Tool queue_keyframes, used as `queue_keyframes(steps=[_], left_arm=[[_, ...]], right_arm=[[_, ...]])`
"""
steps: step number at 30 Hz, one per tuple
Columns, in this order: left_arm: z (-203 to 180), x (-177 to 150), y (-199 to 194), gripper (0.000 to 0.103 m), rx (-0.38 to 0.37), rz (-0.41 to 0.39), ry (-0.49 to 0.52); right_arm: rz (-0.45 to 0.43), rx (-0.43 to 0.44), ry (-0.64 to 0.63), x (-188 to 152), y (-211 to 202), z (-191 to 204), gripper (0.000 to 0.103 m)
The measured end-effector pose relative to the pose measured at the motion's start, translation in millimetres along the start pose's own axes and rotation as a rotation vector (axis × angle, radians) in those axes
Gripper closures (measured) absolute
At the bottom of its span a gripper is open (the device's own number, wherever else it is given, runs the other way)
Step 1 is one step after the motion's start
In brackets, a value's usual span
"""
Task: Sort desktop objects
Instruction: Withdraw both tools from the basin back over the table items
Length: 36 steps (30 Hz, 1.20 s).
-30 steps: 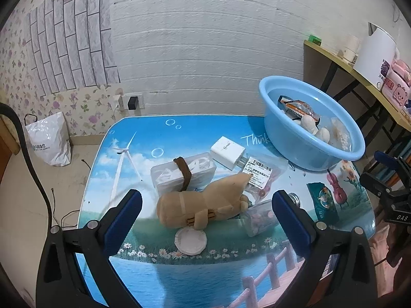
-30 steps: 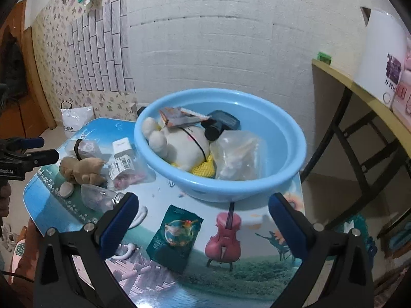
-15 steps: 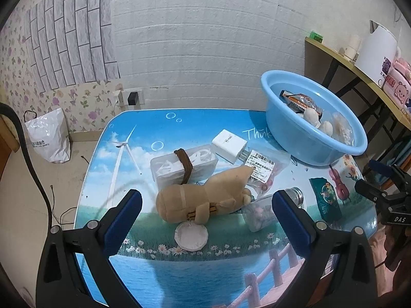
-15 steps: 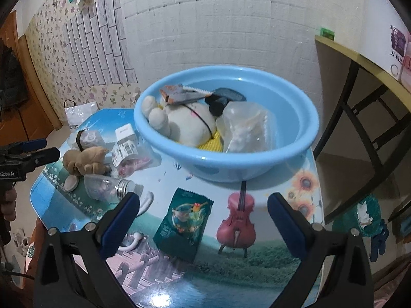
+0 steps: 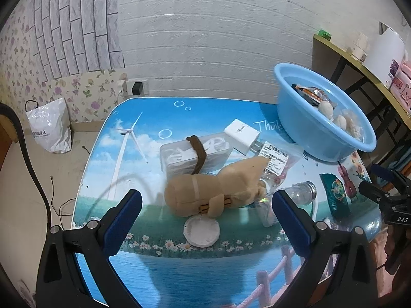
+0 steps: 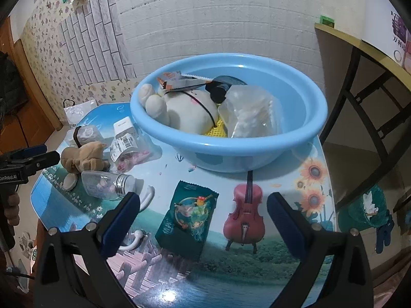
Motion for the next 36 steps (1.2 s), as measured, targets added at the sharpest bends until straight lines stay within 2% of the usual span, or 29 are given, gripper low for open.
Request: queue_keyframes(steps=[5,32,36], left_arm=[[9.5,-1.2,3.6,0.002,0.011,0.007,-0.011],[50.7,-28.5,32.4,0.002,0.046,0.089,-0.051],[51.2,-31.5,35.0,0.002,0.017,0.093,-0.049]], right_arm=[[0.012,-0.002,0.006,2.2,4.9,1.3,0.008],[0.071,0.001,0.004,2.6,27.0,13.5,0.008],[0.079,0.001,0.002,2.7,29.6,15.2,0.008]])
Point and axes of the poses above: each gripper's, at about its wrist camera, not at the fingertips, and y roughly the way its jaws point, z to its left, x to its top, the point moved 1 cm from there along y, roughly the way its jaws point, and after that the axes turned 2 degrees about x, right-handed, at the moved point
